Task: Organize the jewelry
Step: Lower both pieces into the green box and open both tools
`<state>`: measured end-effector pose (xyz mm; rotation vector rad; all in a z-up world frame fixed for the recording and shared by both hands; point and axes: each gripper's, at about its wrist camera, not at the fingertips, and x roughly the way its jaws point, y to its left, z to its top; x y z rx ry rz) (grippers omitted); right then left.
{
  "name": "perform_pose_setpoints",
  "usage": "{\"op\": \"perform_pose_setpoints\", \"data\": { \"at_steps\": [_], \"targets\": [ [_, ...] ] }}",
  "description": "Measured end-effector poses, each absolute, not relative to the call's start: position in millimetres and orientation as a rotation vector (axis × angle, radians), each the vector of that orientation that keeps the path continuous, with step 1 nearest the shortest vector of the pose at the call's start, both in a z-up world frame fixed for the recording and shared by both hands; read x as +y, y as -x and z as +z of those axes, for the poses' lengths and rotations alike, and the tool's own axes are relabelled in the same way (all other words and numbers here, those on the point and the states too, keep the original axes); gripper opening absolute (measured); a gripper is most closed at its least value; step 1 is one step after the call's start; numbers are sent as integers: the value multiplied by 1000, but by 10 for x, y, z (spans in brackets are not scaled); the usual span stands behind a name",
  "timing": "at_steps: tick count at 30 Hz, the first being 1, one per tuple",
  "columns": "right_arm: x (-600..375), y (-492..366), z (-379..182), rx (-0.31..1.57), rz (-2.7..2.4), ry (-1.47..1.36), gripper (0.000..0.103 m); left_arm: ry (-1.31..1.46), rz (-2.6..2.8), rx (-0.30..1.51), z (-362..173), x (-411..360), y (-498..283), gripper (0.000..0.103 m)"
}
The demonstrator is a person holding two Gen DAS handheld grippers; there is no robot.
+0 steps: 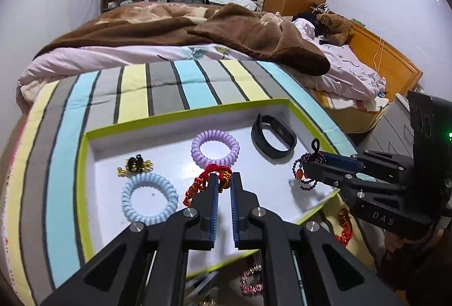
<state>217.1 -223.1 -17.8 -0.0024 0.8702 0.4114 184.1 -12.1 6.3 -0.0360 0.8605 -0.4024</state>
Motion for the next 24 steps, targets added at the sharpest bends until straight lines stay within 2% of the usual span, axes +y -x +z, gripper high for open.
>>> {"op": "perform_pose_setpoints", "data": {
  "at_steps": [19, 22, 24],
  "targets": [
    [-2197, -2261, -314, 897, 372, 79, 23, 55, -388, 926, -166, -159, -1967, 9],
    [-2196, -2263, -310, 896, 370, 76, 26, 55, -398, 922, -150, -173, -1955, 11],
    [-2201, -2258, -300, 893, 371, 70, 31, 51, -392, 921, -150, -164, -1954, 20]
  ]
}}
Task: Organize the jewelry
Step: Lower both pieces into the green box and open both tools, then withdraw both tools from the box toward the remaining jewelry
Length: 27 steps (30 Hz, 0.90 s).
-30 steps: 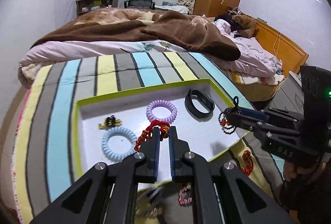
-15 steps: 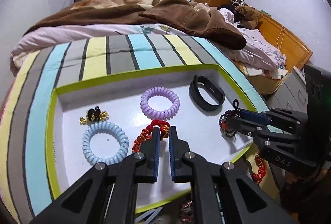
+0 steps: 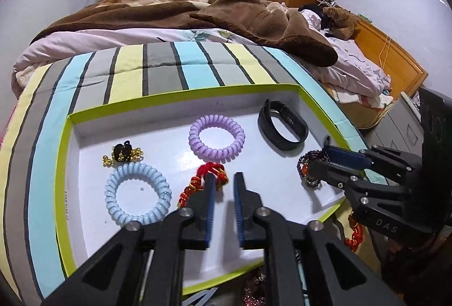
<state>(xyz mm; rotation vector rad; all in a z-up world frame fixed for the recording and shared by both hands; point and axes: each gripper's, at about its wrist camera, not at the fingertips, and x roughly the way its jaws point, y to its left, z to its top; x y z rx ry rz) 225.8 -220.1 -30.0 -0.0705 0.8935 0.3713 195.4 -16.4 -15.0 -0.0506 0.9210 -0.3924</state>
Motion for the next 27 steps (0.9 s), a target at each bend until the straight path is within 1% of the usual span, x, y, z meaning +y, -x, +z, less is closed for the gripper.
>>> {"op": "perform_pose_setpoints", "data": {
  "at_steps": [2, 5, 7, 9, 10, 20, 23, 27],
  "targets": [
    [-2209, -2249, -276, 882, 372, 60, 36, 50, -390, 919, -143, -163, -1944, 22],
    [-2212, -2236, -248, 871, 371, 57, 37, 54, -392, 913, -120, -156, -1925, 23],
    [-2223, -2226, -234, 866, 364, 56, 37, 53, -395, 907, -92, -150, -1899, 25],
    [-2243, -2208, -216, 863, 362, 44, 37, 50, -408, 899, -55, -156, -1871, 37],
    [-2250, -2199, -206, 860, 359, 41, 37, 46, -411, 893, -32, -161, -1850, 38],
    [-2457, -1943, -12, 805, 342, -30, 38, 61, -382, 805, 254, -31, -1520, 39],
    [-2517, -1833, 20, 796, 337, -52, 38, 81, -356, 785, 298, 65, -1390, 41],
    [-2575, -1699, 19, 793, 322, -68, 40, 97, -332, 772, 314, 179, -1238, 42]
  ]
}}
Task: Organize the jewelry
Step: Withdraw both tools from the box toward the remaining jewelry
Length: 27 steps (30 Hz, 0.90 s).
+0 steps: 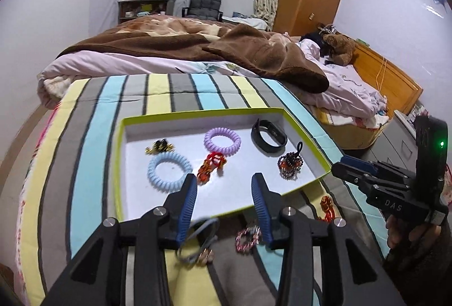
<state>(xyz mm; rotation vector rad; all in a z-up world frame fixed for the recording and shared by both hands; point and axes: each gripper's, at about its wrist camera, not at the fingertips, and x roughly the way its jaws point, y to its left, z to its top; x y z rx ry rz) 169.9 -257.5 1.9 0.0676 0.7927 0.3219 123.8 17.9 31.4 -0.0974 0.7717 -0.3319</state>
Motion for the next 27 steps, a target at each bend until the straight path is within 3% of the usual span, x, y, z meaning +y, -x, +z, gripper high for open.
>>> {"op": "perform_pose_setpoints", "data": {
  "at_steps": [3, 27],
  "targets": [
    [-2618, -1614, -30, 804, 308, -92, 50, 118, -302, 754, 327, 279, -1120, 42],
    [-2424, -1393, -416, 930, 256, -21, 50, 255, -175, 767, 21, 830, -473, 46]
  ]
}}
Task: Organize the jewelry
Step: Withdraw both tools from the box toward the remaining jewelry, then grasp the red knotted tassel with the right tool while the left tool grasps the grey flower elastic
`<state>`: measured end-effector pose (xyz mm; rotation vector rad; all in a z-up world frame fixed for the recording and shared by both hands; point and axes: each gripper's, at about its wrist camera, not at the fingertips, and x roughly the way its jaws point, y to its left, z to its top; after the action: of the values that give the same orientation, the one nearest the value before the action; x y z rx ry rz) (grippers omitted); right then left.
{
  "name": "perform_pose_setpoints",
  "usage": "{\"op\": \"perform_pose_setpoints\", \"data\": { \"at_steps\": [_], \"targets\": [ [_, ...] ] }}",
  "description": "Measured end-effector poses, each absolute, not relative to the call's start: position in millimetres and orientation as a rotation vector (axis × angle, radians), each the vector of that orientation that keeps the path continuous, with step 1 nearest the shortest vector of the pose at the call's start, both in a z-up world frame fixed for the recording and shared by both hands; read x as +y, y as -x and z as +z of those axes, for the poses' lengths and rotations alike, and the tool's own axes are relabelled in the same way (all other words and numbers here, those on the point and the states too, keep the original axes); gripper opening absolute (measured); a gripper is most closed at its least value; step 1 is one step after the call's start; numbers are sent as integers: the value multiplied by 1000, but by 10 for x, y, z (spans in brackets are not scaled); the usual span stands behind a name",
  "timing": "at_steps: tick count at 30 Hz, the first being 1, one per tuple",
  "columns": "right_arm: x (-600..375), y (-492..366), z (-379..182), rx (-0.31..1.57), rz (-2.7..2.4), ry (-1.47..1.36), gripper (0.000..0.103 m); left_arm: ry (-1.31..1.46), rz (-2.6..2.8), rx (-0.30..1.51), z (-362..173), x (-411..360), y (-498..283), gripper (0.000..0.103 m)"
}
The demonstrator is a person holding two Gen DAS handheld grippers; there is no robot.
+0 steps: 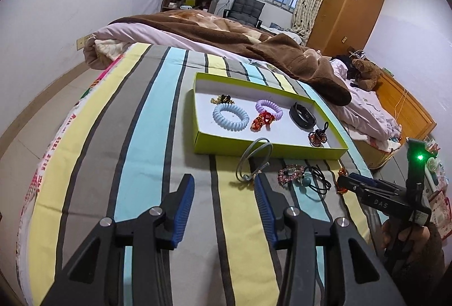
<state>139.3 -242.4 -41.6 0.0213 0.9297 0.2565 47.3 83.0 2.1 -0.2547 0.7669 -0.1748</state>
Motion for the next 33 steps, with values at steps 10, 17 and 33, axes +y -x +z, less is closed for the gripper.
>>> {"op": "perform_pose_setpoints", "data": {
  "at_steps": [10, 17, 33],
  "targets": [
    [-2339, -1357, -427, 920, 230, 18, 45, 262, -188, 782, -27, 807, -429, 46],
    [-2312, -1324, -412, 911, 250, 15, 19, 252, -211, 790, -34, 718, -449, 46],
    [-2487, -1227, -244, 839, 274, -67, 11, 182, -246, 838, -116, 449, -646, 51]
  ]
}}
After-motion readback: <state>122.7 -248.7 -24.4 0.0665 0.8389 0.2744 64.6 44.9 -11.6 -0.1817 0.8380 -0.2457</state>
